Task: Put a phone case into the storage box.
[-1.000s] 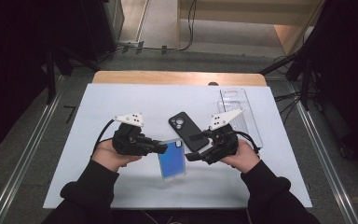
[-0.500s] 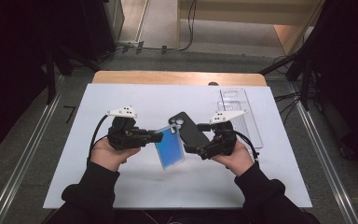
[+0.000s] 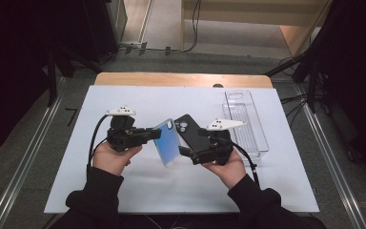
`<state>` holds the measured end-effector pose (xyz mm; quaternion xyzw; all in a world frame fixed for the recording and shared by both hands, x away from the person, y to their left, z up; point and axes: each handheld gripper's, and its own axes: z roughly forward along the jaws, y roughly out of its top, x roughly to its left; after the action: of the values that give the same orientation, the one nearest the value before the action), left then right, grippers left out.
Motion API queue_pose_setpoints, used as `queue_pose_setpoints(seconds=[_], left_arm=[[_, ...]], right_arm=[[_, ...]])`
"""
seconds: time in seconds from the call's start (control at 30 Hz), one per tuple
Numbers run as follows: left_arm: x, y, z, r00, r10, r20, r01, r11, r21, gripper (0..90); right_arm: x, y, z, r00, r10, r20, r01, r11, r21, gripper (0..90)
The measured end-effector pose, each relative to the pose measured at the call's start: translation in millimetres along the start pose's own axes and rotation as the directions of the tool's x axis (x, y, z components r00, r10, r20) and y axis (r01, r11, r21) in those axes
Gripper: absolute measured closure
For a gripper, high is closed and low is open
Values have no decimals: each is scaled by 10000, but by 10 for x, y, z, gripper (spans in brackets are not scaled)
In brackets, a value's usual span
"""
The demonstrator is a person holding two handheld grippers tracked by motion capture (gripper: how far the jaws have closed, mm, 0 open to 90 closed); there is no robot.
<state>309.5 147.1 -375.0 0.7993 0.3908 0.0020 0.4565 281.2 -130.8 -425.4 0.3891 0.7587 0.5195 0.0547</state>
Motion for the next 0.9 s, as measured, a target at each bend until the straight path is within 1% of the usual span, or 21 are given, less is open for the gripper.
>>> queue_pose_setpoints(seconds=[0.03,0.07,0.1,0.13,0.17,0.2,0.27,0.37,0.6,0.67,0.77,0.87,0.9], left_arm=[[-6,0,5,10000,-35,-92,35,10000,48,811],[-6,0,5,10000,-35,-92,35,10000,48,811],[-14,-1,15,9997,-79,-216,81,9999,89,811],[-14,-1,15,9997,-79,-216,81,9999,89,811],[-20,-1,26,9994,-207,-273,211,9997,140,811],[-20,-1,26,9994,-207,-273,211,9997,140,811],[-25,-1,38,9989,-326,-323,331,9993,156,811],[-45,-6,57,9985,-382,-399,386,9992,98,811],[-101,-10,94,9990,-314,-325,320,9994,154,811],[-116,-13,112,9991,-295,-306,301,9994,166,811],[-142,-20,135,9993,-232,-306,238,9995,191,811],[-161,-23,154,9994,-220,-276,227,9995,227,811],[-180,-26,173,9996,-203,-194,208,9994,258,811]], right_arm=[[16,-3,11,10000,0,70,1,10000,-31,0],[33,-7,24,9998,-50,192,50,10000,-1,0],[46,-10,39,9995,-128,297,127,9999,35,0],[56,-16,58,9993,-118,349,115,9999,95,0],[64,-23,74,9990,-136,435,130,9998,144,0],[74,-30,89,9986,-118,507,110,9998,161,0],[84,-37,104,9985,-115,536,106,9998,177,0],[135,-47,155,9979,-115,635,105,9998,153,0],[200,-54,215,9966,-224,789,212,9996,164,0],[208,-56,231,9964,-127,839,106,9996,252,0],[216,-58,253,9946,-30,1033,4,9997,251,0],[228,-56,273,9951,43,984,-67,9997,233,0],[232,-56,281,9953,53,963,-78,9996,259,0]])
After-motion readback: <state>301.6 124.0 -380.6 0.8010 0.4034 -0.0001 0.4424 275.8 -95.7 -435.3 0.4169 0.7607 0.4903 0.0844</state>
